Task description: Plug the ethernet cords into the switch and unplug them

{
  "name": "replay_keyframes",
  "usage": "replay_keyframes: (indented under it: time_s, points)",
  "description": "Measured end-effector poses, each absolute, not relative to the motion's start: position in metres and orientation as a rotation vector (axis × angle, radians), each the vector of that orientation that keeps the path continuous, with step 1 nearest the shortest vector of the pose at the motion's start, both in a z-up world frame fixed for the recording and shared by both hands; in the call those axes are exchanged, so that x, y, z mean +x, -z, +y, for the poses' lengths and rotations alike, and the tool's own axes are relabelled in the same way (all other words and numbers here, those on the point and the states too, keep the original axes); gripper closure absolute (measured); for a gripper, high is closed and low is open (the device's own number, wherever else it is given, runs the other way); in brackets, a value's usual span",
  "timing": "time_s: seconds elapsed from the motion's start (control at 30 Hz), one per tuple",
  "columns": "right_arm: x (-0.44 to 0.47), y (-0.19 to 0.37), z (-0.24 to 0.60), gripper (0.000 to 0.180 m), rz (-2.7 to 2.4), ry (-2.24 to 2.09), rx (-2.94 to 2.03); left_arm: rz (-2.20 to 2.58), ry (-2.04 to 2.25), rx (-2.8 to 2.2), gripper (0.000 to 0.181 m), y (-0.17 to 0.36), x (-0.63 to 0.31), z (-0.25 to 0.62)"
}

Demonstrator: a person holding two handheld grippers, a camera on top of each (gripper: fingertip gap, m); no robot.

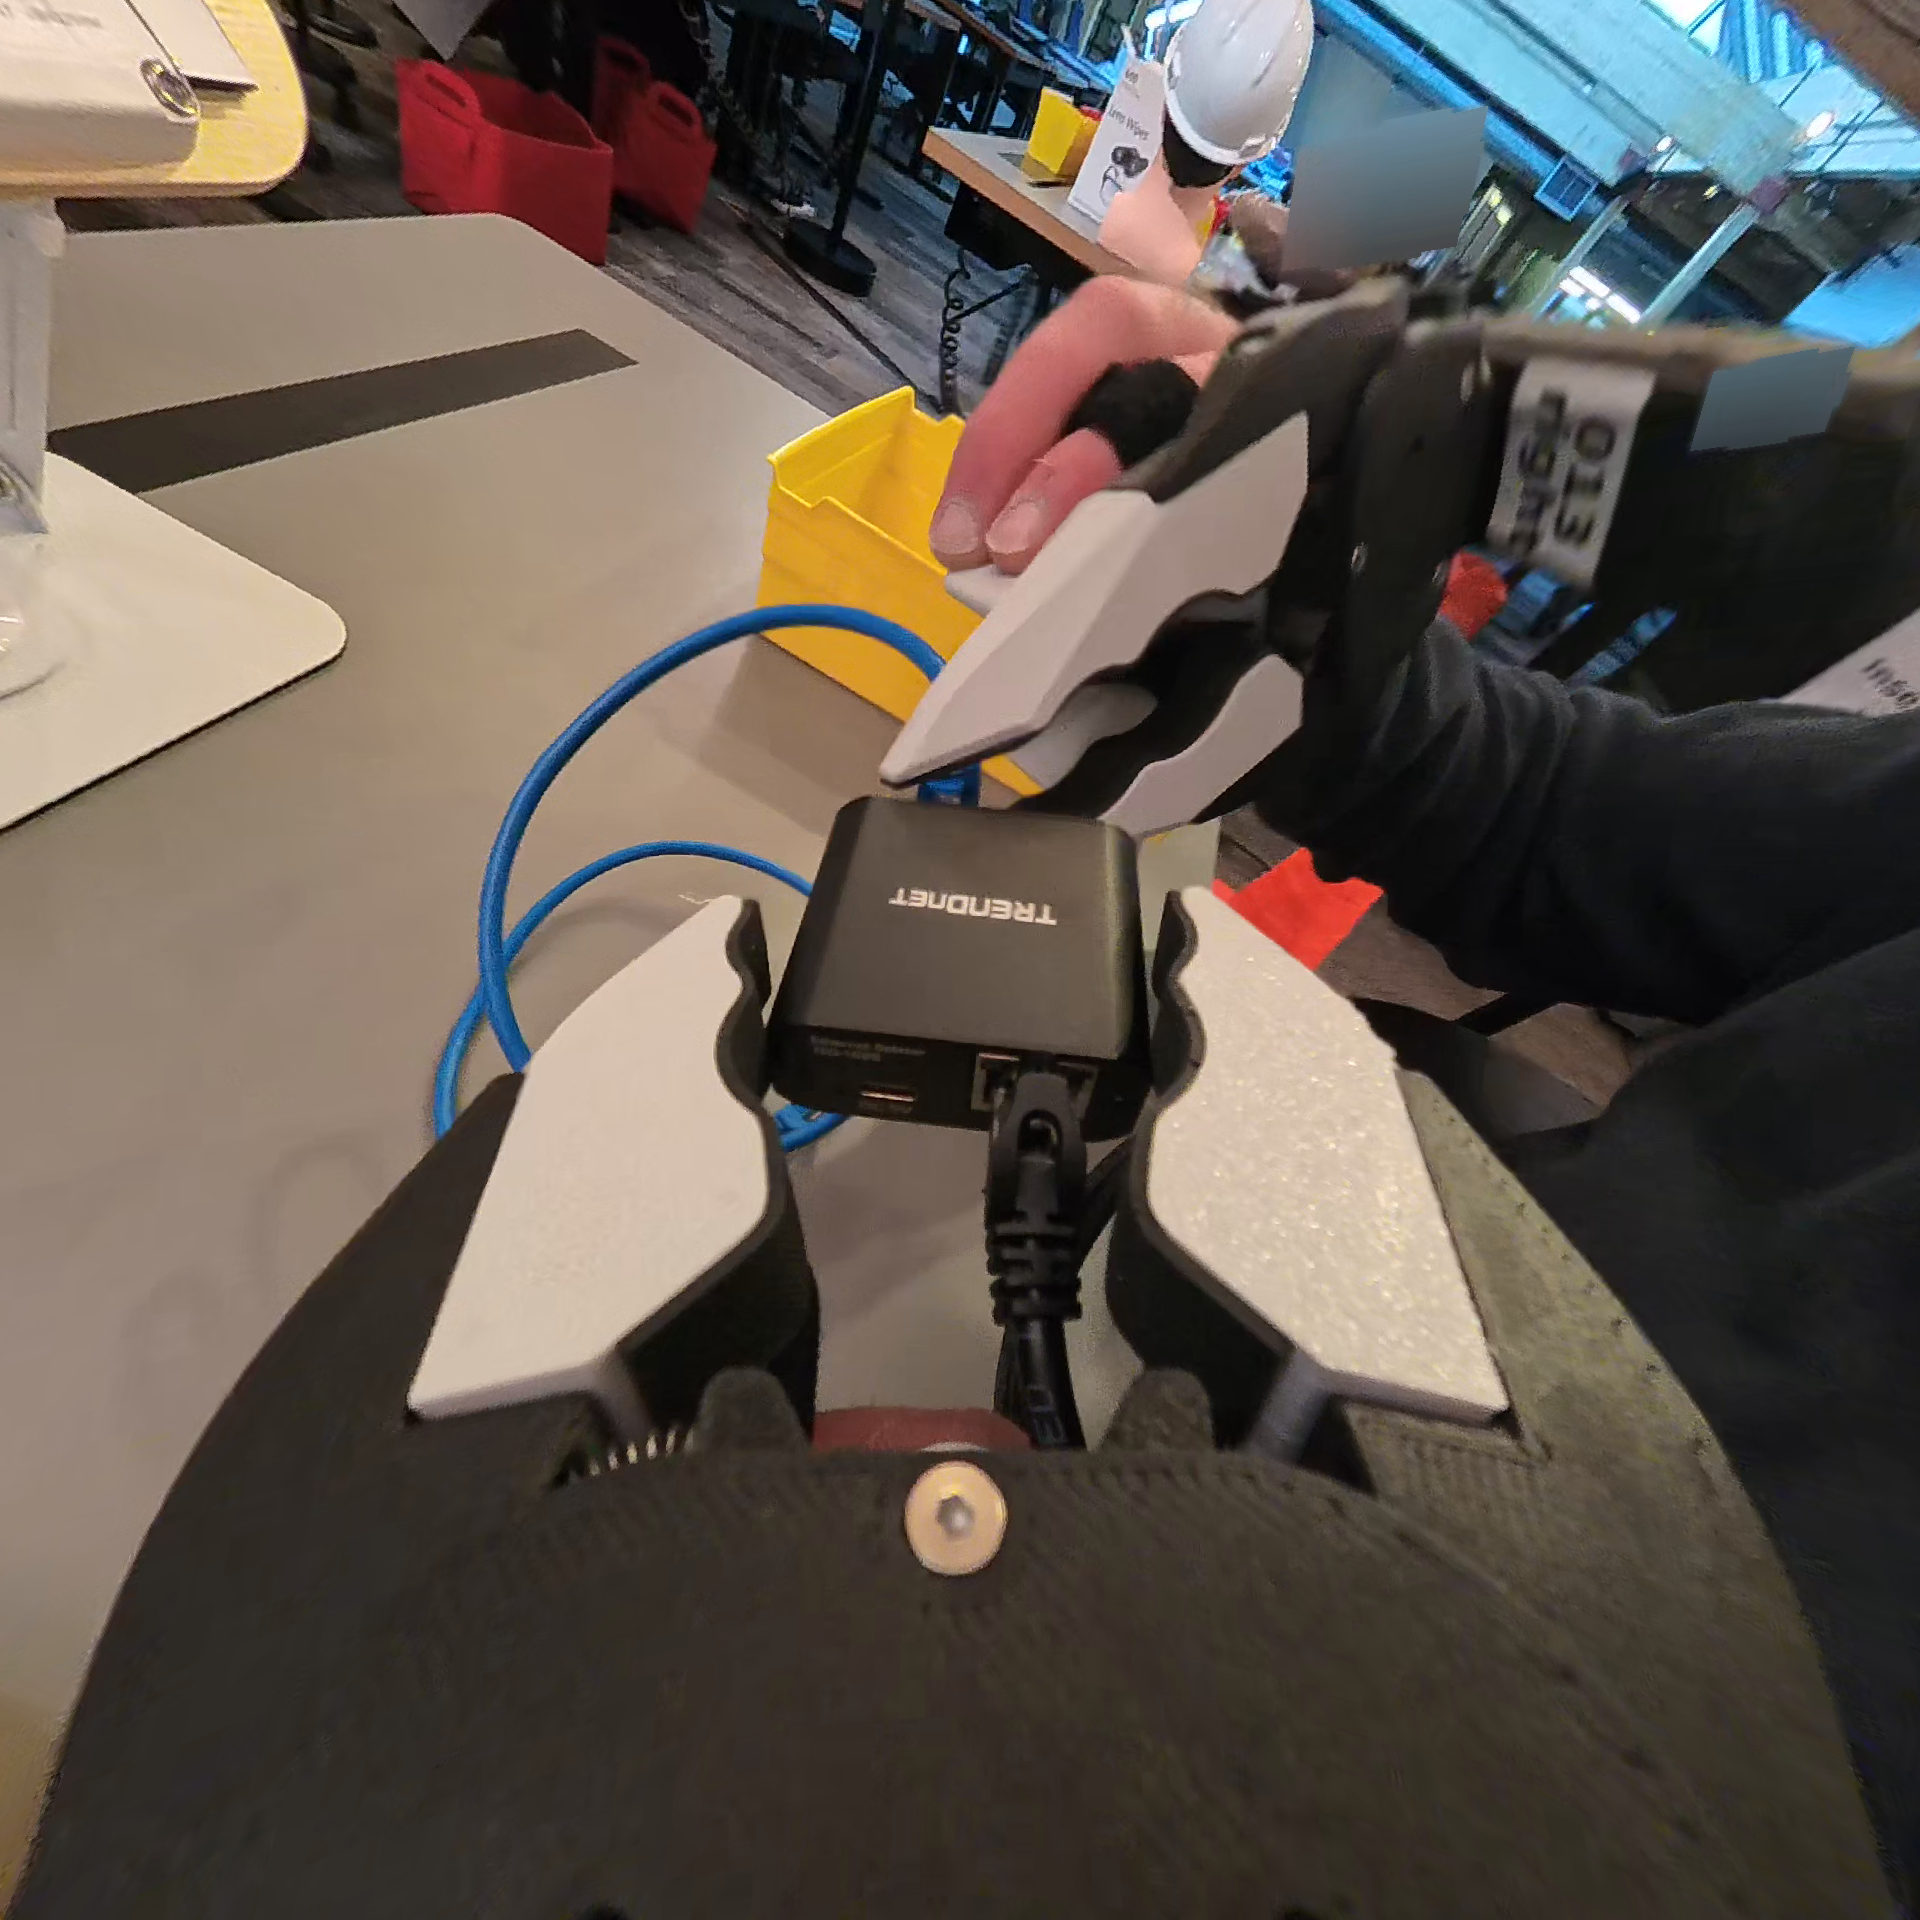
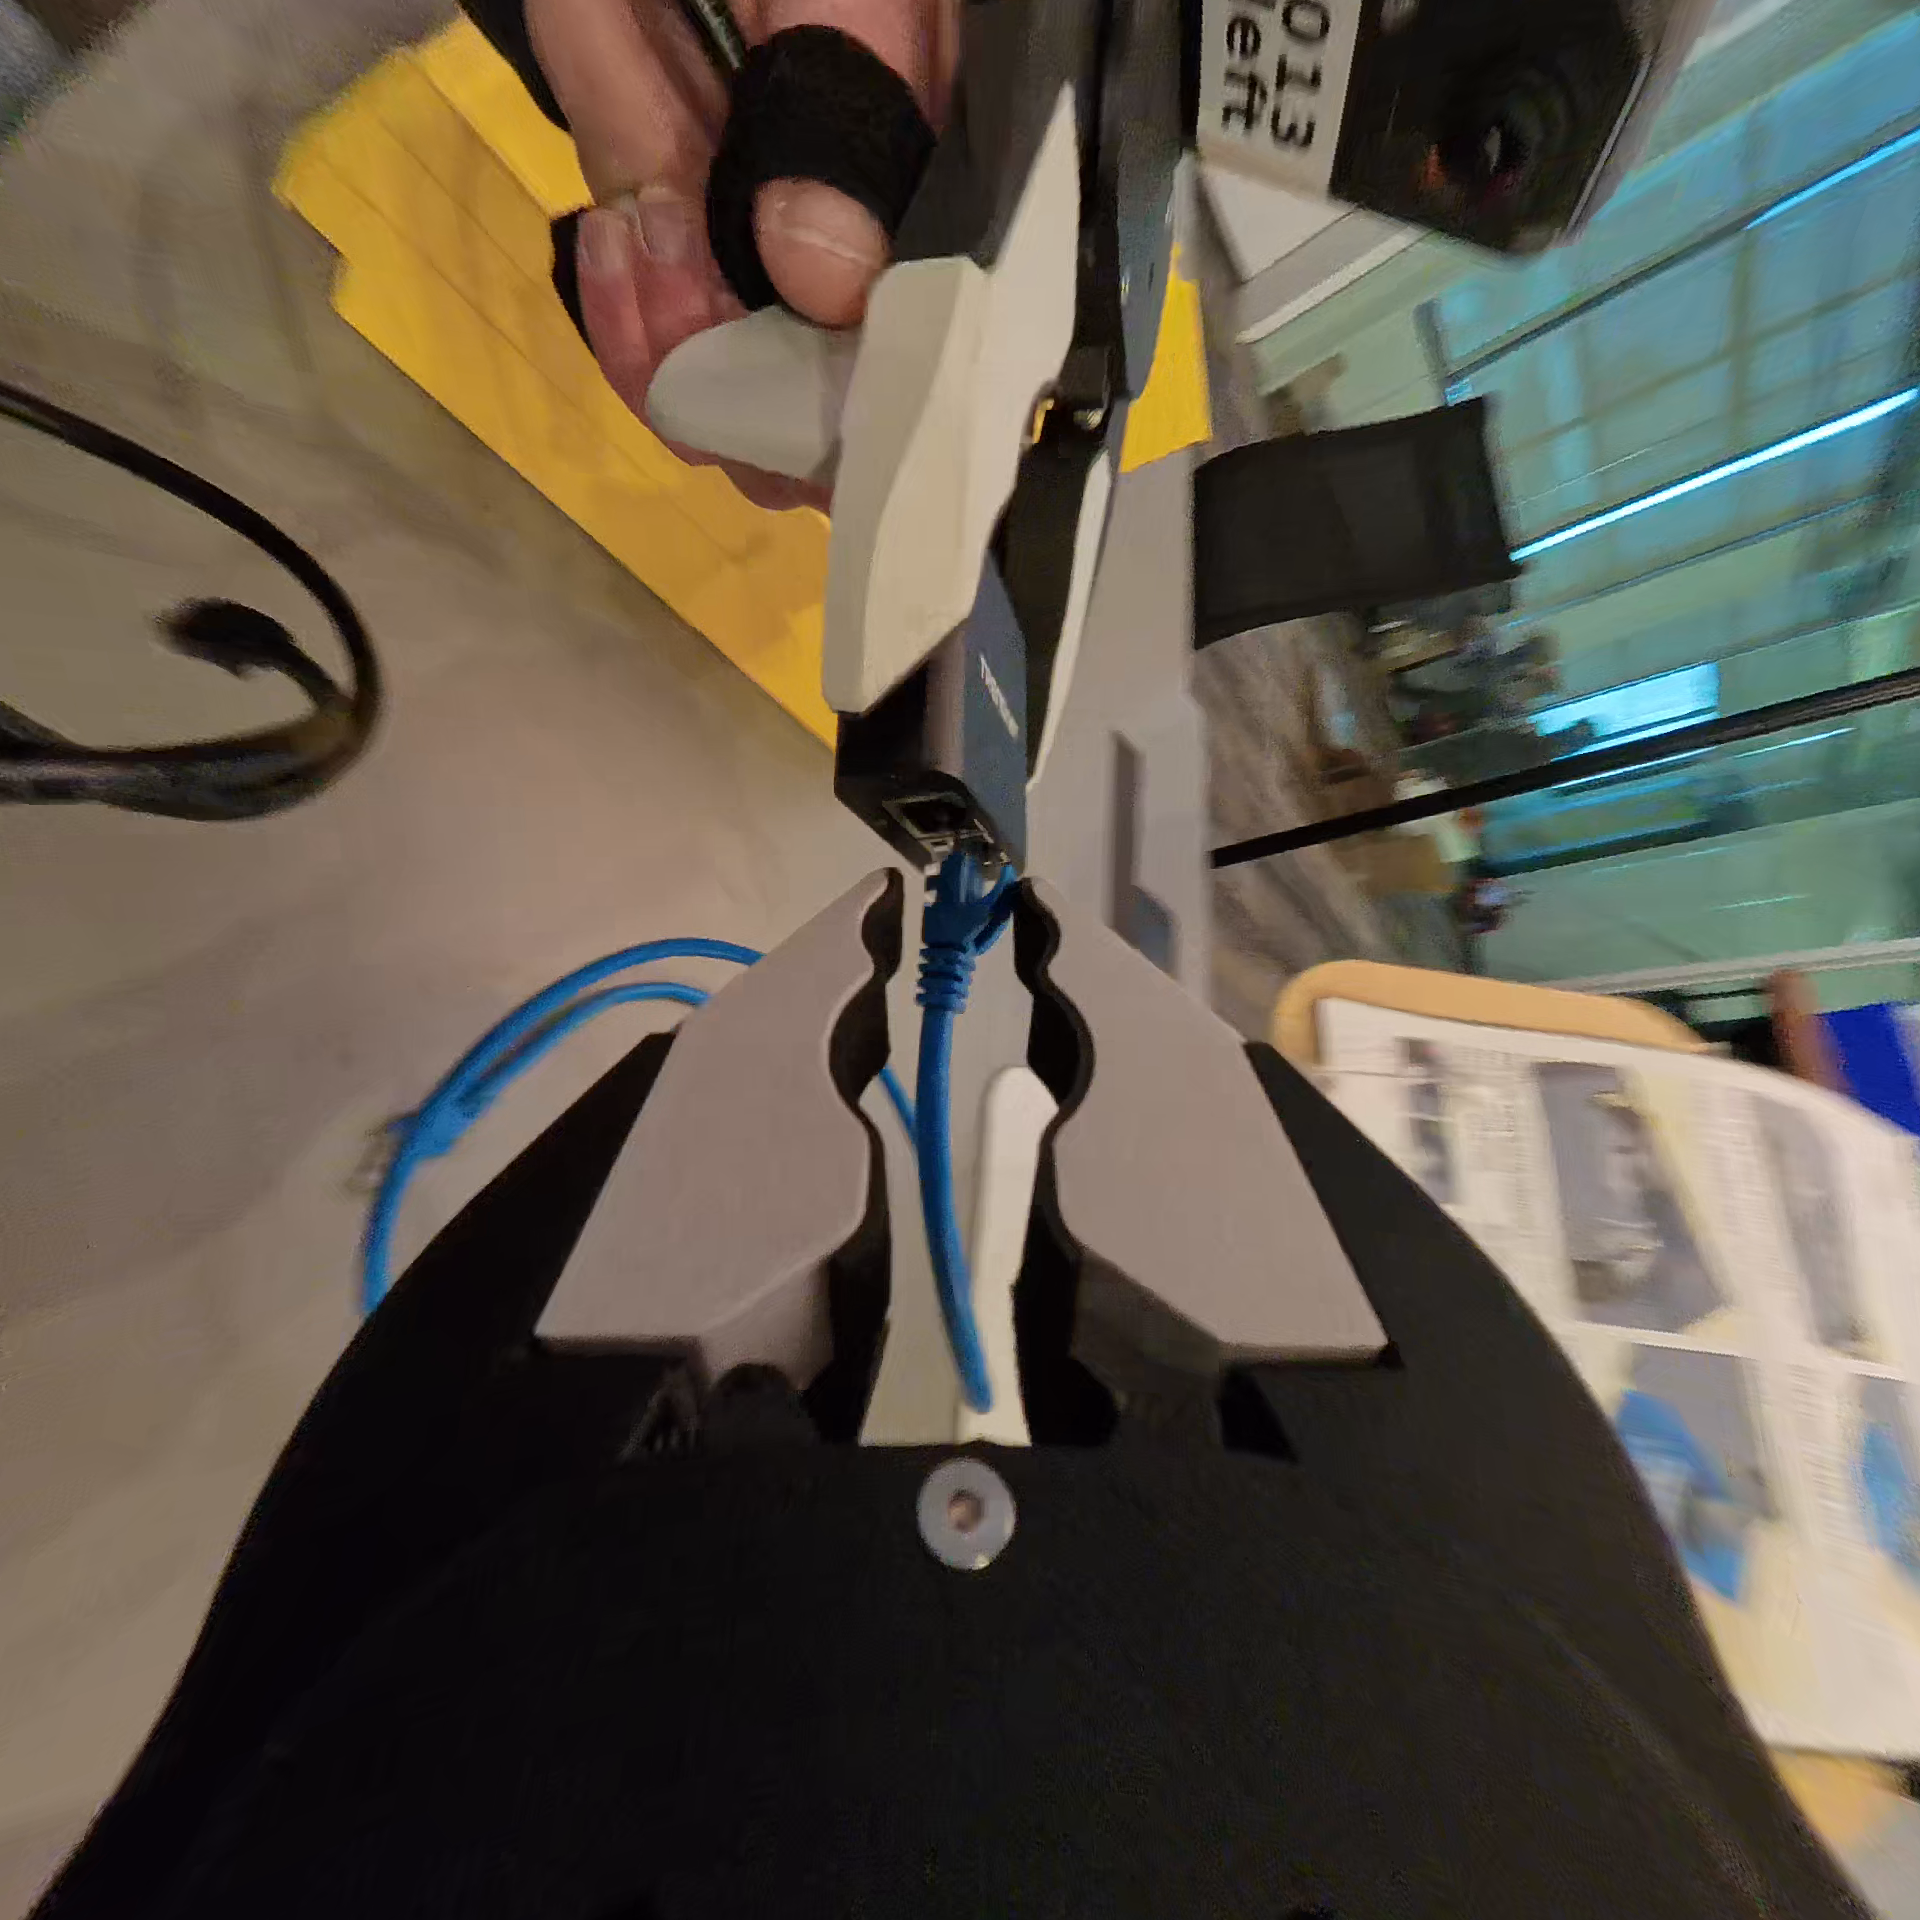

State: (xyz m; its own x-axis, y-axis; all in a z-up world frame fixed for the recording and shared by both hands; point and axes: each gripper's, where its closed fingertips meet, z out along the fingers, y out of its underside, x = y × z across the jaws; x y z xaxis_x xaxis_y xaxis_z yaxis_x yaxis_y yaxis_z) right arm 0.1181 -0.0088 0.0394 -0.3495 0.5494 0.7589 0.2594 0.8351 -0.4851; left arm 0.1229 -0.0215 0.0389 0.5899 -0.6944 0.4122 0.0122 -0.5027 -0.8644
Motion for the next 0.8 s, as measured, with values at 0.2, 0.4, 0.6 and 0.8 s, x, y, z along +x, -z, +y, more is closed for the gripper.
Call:
replay_keyframes:
  time_s: [0.2, 0.4, 0.6, 0.8]
  points:
    - [0.124, -0.044, -0.010, 0.159, -2.004, -0.812, -0.946, 0.587, 0.912, -1.882, 0.109, -0.042, 0.123, -0.021]
    - [0.126, -0.049, -0.015, 0.160, -1.988, -1.210, -1.238, 0.656, 0.809, -1.860, 0.109, -0.041, 0.123, -0.022]
    - [0.125, -0.039, -0.015, 0.166, -2.055, -1.101, -1.184, 0.693, 0.757, -1.841, 0.109, -0.042, 0.127, -0.022]
    - [0.126, -0.040, -0.017, 0.169, -2.067, -1.151, -1.152, 0.725, 0.748, -1.838, 0.109, -0.040, 0.127, -0.024]
